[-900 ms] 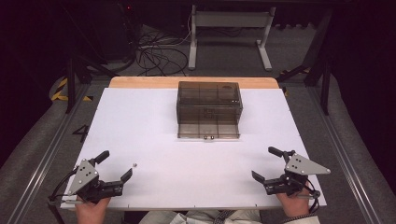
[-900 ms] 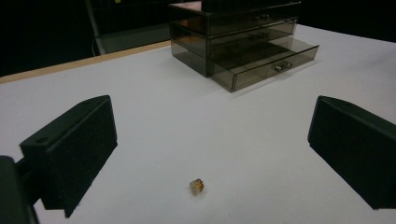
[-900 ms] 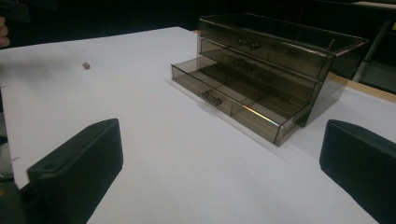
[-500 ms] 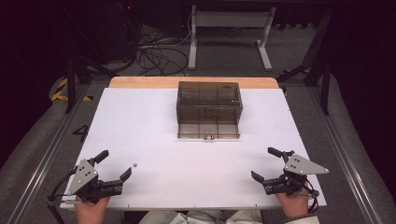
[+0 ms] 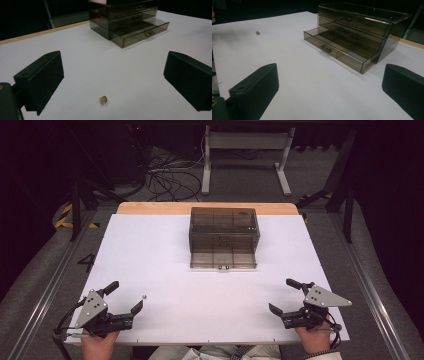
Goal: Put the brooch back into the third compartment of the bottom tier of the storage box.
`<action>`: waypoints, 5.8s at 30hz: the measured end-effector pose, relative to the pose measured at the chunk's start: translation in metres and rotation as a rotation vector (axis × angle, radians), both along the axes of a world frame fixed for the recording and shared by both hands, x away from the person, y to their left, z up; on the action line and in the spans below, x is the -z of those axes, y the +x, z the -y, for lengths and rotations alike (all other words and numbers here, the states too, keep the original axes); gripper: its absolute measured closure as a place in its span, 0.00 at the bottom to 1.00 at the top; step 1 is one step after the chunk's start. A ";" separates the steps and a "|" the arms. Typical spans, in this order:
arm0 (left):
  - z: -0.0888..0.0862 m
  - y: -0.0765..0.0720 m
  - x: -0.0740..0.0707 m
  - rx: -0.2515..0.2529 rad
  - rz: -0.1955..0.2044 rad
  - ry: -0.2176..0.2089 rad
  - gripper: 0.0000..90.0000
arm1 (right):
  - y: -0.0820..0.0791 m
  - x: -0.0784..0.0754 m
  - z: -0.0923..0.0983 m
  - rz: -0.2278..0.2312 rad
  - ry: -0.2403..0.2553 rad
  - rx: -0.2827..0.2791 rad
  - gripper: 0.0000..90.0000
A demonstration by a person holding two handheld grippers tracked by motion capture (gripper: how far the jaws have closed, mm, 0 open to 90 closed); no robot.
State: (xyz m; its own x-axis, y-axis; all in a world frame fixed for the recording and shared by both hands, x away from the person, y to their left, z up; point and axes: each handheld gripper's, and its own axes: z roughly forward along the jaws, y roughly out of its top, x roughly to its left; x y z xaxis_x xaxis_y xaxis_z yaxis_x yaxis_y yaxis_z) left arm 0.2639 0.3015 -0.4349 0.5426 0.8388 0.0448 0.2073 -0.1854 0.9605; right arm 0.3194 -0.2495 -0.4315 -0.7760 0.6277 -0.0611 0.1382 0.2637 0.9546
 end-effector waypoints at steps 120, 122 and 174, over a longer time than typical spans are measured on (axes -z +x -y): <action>0.019 0.077 -0.048 0.128 -0.511 0.351 0.20 | 0.007 0.007 -0.007 -0.051 -0.005 -0.062 0.03; 0.019 0.079 -0.046 0.112 -0.526 0.369 0.20 | 0.007 0.007 -0.007 -0.053 -0.005 -0.063 0.03; 0.042 0.098 -0.011 0.142 -0.707 0.616 0.71 | 0.009 0.008 -0.009 -0.063 -0.006 -0.074 0.03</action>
